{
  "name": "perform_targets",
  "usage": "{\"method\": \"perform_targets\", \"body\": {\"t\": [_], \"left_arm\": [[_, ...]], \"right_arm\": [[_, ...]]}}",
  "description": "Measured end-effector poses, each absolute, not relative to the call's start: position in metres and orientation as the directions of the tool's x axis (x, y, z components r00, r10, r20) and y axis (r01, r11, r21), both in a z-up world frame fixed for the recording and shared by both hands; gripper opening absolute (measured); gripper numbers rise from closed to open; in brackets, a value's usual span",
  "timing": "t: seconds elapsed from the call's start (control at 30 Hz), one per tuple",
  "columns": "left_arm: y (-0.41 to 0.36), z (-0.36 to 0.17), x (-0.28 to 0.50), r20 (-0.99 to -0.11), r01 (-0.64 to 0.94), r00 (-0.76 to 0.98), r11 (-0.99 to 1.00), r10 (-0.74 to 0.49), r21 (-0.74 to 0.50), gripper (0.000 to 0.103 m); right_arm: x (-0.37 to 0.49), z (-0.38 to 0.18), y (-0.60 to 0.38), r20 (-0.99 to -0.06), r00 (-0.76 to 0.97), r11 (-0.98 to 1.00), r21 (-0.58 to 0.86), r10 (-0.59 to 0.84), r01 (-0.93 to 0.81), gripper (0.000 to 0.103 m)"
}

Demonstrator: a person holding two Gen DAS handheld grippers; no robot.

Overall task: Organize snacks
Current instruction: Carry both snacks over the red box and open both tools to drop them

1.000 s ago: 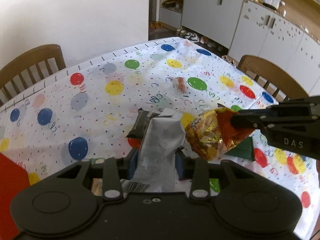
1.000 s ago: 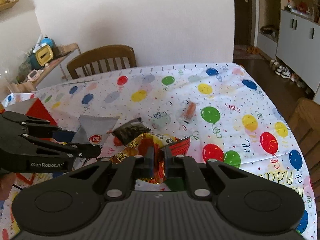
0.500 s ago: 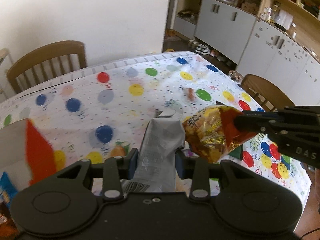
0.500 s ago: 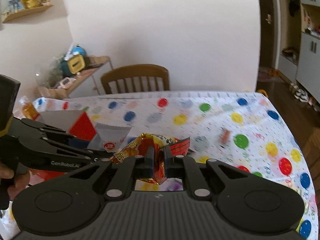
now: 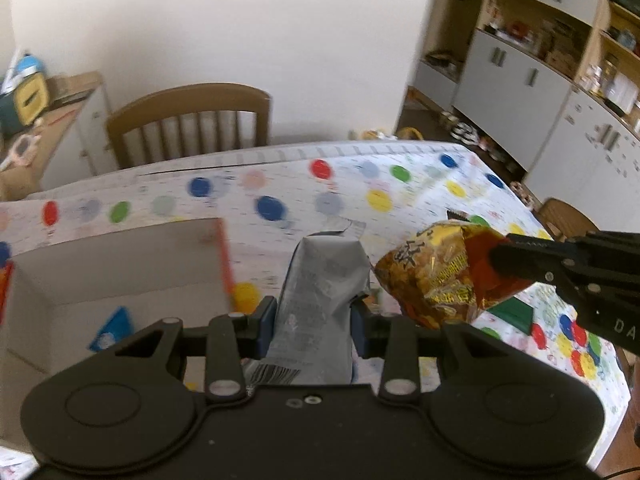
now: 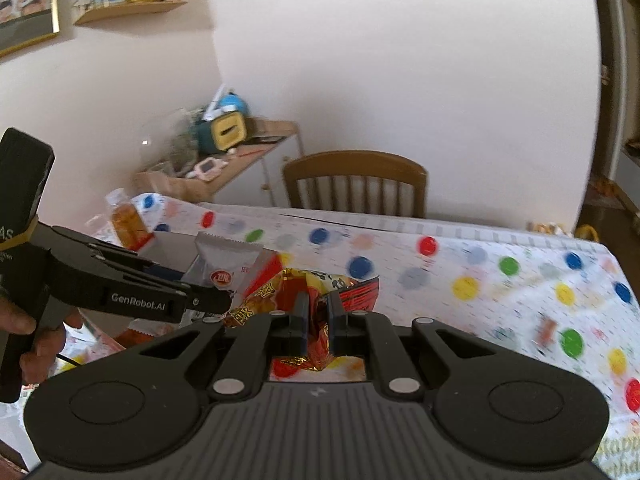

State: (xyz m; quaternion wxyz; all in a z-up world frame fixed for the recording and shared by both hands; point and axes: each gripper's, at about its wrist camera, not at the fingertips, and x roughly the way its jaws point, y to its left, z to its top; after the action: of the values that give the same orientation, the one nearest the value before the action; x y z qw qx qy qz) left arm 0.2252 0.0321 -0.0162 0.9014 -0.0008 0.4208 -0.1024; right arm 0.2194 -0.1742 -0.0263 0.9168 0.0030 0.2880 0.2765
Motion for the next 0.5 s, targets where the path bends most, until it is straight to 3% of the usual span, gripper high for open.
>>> {"method": "perform_targets", "body": {"t": [0.5], "left_arm": [[0.142, -0.009, 0.223, -0.758, -0.021, 0.651, 0.998, -0.028, -0.055, 0.035]], "right_arm": [[0.233, -0.029, -0.065, -0.539, 0.595, 0.763, 0.147, 0.596, -0.63, 0.008]]}}
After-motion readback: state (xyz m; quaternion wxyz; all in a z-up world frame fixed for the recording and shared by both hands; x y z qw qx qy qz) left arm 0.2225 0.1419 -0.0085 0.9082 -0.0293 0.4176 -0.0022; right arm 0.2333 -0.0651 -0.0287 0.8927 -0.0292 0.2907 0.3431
